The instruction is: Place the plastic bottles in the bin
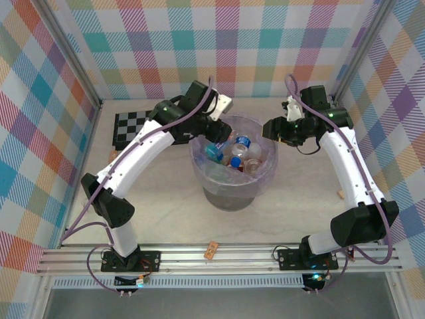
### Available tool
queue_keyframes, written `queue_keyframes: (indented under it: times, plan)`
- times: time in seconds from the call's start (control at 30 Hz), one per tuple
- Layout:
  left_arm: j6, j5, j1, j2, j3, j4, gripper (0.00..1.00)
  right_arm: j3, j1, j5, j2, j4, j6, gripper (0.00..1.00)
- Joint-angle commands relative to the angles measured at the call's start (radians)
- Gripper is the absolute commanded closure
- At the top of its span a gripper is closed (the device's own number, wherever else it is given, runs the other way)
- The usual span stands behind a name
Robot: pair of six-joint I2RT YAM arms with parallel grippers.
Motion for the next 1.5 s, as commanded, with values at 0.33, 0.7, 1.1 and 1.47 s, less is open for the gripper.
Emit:
queue_keyframes:
  times: [0.33,0.7,1.1,1.47]
  plan:
    - [-0.016,-0.101,0.023,-0.091,0.123,-0.115,0.37,0.045,0.007,-0.019,-0.03,0.045,0.019,0.35]
    - [-0.105,-0.083,0.227,-0.261,-0.135,-0.092,0.33,0.072,0.007,-0.018,-0.008,0.047,0.016,0.34]
    - [-0.25,-0.001,0.552,-0.54,-0.603,-0.022,0.19,0.072,0.006,-0.022,-0.002,0.056,0.01,0.34]
    - [-0.439,0.007,0.877,-0.712,-0.952,0.185,0.0,0.047,0.002,-0.014,-0.002,0.055,-0.01,0.34]
